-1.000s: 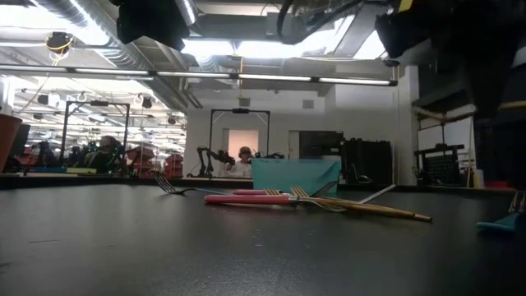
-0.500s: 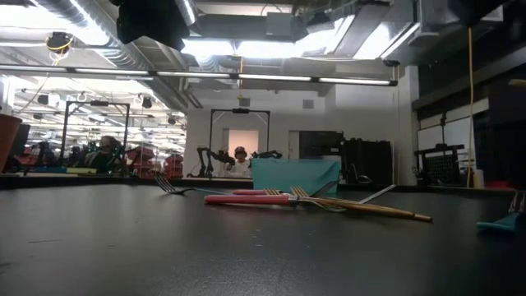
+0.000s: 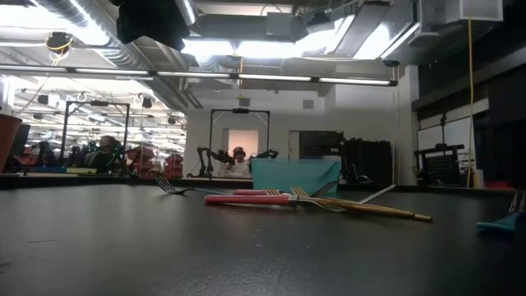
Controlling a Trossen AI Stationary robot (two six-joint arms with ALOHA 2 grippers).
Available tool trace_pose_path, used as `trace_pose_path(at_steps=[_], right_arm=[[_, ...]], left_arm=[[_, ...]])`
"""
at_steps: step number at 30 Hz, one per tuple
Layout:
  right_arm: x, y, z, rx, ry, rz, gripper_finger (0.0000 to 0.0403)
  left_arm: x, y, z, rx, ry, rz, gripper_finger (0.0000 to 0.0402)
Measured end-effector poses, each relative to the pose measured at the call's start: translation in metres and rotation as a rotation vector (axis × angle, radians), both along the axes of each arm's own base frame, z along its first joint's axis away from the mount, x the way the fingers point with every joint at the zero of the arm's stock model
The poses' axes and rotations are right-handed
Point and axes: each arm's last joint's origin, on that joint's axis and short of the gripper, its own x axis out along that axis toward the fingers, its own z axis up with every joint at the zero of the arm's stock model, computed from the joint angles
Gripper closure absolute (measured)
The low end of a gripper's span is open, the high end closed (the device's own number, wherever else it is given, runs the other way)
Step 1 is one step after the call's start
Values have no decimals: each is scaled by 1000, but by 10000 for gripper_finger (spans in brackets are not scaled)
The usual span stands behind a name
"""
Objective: Sort silverware by color (type)
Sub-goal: Put the gold fork into the blue bin
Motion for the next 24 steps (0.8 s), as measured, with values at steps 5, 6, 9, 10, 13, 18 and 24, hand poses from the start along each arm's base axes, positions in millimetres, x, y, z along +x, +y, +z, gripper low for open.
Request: trace_pose_path(at_steps=[5, 6, 9, 10, 13, 18, 24], right_arm=[[-12, 0, 1, -85, 43, -69, 402], [-14, -2, 2, -100, 57, -80, 402], [-16, -6, 3, -132, 92, -89, 402], [-16, -6, 3, -136, 96, -74, 402], [-16, -8, 2, -147, 96, -38, 402], [-25, -20, -6, -117, 91, -55, 402], [-27, -36, -23, -28, 15, -82, 402]], left_arm=[[0, 0, 0, 2, 1, -2, 282], [0, 0, 0, 2, 1, -2, 282], [0, 0, 0, 2, 1, -2, 282], [0, 0, 0, 2, 1, -2, 282], [0, 0, 0, 2, 1, -2, 282], [0, 0, 0, 6, 0, 1, 282], [0, 0, 0, 7, -1, 2, 282]])
